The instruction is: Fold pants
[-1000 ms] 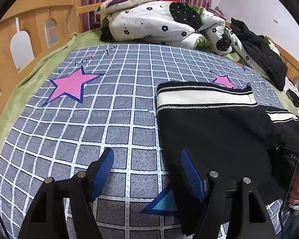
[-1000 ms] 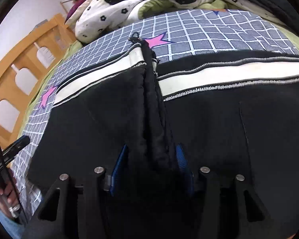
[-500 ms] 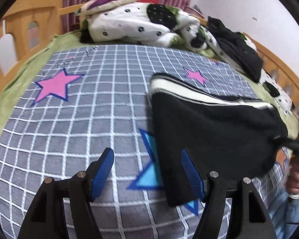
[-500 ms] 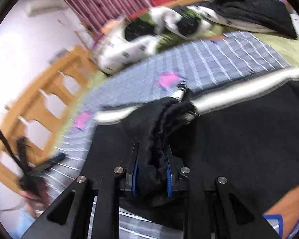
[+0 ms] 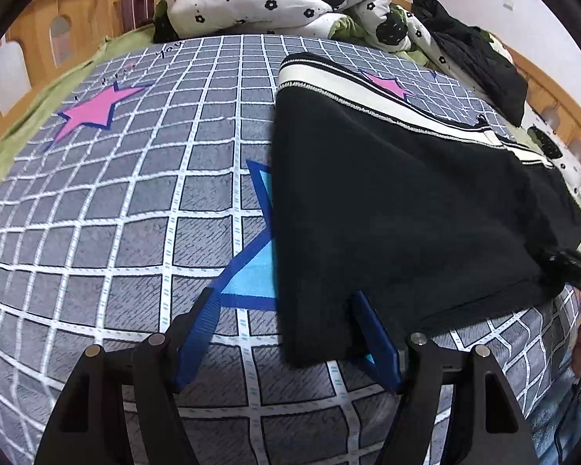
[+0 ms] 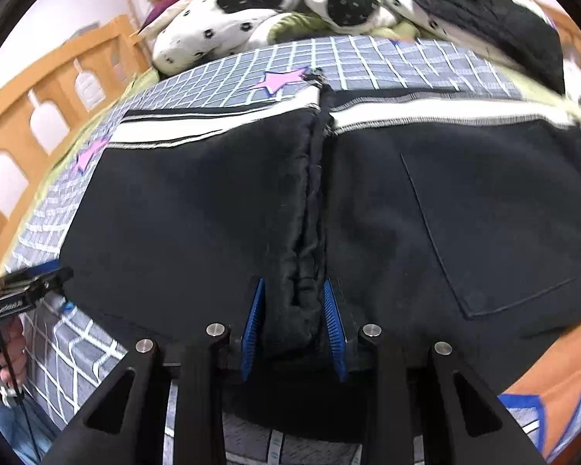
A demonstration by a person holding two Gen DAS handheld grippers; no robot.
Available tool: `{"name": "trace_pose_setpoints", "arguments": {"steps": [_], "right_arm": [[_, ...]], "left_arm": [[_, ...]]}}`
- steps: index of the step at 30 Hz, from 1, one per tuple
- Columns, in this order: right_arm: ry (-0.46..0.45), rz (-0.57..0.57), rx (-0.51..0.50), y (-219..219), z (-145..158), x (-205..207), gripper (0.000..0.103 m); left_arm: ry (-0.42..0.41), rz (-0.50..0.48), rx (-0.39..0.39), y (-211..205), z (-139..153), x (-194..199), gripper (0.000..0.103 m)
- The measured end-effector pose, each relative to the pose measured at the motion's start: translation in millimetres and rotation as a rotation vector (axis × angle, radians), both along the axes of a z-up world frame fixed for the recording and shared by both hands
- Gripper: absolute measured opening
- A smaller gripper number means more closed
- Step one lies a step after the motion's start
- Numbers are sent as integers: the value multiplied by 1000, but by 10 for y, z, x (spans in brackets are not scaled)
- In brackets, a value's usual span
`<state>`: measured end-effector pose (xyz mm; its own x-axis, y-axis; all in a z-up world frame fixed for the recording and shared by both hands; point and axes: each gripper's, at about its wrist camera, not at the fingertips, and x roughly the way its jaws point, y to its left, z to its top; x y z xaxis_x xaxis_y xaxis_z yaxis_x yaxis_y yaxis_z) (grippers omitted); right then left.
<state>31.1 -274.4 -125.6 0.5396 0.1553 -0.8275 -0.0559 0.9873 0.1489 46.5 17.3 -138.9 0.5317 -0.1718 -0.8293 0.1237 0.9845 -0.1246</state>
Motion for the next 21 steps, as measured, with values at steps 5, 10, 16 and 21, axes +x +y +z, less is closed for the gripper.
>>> {"name": "trace_pose_setpoints", "arguments": {"steps": [5,10,16,21], "right_arm": [[-103,27,-13,-166,248,-209,33],[-193,-76,-21,-587,527,-399,48],[-217,-270,-107,-1220,670,-699,68],[-136,-435,-65,-1921,472,-610,68]], "left_arm": [[-38,0,-19,66,222,-21,69],[-76,24,-55,106,308,194,69],[-12,-7,-236,99,208,764,70],[42,-21,-266,40,-41,1056,69]]}}
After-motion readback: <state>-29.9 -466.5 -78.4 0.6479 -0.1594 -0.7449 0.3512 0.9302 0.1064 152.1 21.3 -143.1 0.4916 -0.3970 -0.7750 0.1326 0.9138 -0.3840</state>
